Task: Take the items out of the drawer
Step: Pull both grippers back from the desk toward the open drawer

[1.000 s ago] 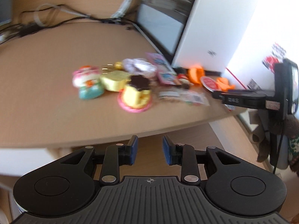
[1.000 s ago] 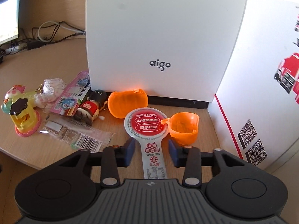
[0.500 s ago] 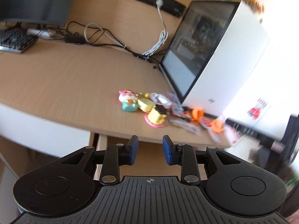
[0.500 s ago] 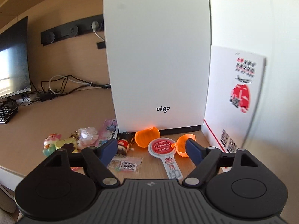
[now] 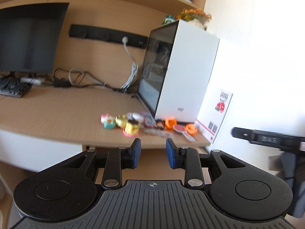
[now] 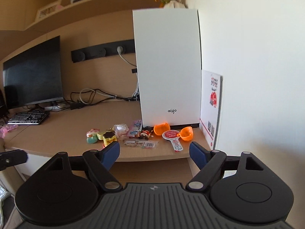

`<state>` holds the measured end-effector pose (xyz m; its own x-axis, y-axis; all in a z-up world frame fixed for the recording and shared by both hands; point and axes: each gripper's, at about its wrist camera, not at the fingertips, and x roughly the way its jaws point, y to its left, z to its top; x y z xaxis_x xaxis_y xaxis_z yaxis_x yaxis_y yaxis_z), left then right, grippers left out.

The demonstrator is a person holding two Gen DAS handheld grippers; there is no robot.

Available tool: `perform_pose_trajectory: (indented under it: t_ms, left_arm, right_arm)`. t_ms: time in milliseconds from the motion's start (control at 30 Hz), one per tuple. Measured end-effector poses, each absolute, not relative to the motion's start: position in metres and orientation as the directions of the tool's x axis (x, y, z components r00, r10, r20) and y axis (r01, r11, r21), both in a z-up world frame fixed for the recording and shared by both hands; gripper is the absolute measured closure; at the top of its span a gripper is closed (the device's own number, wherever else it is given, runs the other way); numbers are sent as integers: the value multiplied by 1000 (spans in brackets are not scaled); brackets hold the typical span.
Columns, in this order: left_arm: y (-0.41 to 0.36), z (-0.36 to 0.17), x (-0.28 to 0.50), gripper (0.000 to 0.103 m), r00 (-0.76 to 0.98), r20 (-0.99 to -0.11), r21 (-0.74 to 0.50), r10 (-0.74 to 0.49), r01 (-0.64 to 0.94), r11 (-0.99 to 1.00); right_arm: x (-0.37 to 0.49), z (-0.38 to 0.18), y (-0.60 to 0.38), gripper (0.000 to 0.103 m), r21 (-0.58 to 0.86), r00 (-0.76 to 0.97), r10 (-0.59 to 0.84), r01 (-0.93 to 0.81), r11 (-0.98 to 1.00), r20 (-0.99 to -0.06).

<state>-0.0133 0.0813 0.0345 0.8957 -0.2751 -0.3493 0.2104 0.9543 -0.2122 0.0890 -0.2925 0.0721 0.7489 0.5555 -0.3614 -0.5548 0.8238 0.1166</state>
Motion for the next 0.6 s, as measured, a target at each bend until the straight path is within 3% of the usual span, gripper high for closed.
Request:
perform_pose_trajectory:
  t_ms: [133,267,333,467,600]
  left_arm:
    - [46,16,-31,71,891,-422,-171,-168,104,980]
    - [12,-5,-53,71,820,-568,-120,-77,10,993]
    - [0,-12,-65,71,807,-589,-52,-35,5,999]
    - [-11,-28,-79,71,765,-644,-18,1,-17,1000]
    - [-12,-44,-86,71,768,-641,2,12,-13,1000]
  right_arm:
    - [71,64,-327,22,100,714,570,-585,805,-407]
    - [54,41,-364,22,140,712,519,-521,842,-472]
    - [48,29,-380,22,199,678,536,-513,835,-503]
    - [37,-9,-388,22,180,653,485,-479,859,-582]
    - [28,-33,-390,22,189,632,476,-468,863,-611]
